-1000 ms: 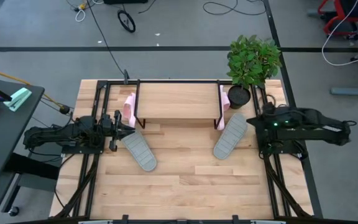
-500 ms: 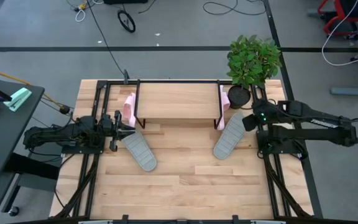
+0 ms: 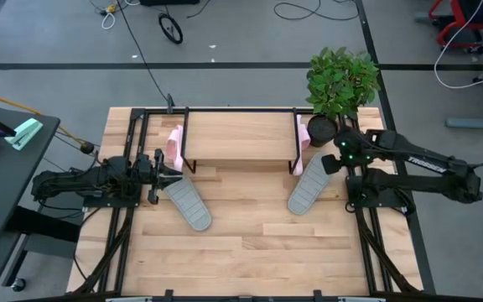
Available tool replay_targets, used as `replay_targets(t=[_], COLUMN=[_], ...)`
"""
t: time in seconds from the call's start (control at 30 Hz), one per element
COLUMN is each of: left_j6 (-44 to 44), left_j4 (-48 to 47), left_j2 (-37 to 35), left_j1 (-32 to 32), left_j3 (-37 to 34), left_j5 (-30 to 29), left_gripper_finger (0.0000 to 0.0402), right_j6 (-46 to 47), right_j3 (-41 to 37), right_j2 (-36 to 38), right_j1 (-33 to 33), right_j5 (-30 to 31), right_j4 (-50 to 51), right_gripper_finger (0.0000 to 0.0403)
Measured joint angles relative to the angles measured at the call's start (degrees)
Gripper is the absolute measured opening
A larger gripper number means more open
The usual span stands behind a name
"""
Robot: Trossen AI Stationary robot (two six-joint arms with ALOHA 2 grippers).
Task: Pick and place slides into the shelf
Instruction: Put the right grey slide onto the shelf
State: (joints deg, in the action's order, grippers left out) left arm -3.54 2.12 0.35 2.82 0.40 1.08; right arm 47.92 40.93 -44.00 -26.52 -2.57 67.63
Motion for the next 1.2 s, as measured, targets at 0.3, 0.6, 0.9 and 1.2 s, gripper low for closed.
replay_targets(t=[0.3,0.6,0.9,1.2], left_j6=[-0.19,-1.07,-1.1,1.21], left_j4=[0.04,0.03,0.04,0.1], left_j2=[-0.01,0.01,-0.02,0.01], left_j1=[0.01,-0.01,-0.01,0.02], left_j3=[-0.02,-0.02,-0.02,-0.02], left_j5=[0.02,0.04,0.06,0.07], left_gripper_finger=[0.0079,0.0081,0.0084,0.0079], right_j6=[-3.75,7.92,8.73,-0.67], right_j3=[0.0,-0.07,-0.07,-0.07], right_j2=[-0.14,-0.21,-0.21,-0.21], right_j1=[7.72,14.78,11.3,5.0], right_j5=[-2.22,4.55,5.69,8.85], right_j4=[-0.2,0.94,0.73,0.25], right_gripper_finger=[0.0267,0.0263,0.027,0.0272])
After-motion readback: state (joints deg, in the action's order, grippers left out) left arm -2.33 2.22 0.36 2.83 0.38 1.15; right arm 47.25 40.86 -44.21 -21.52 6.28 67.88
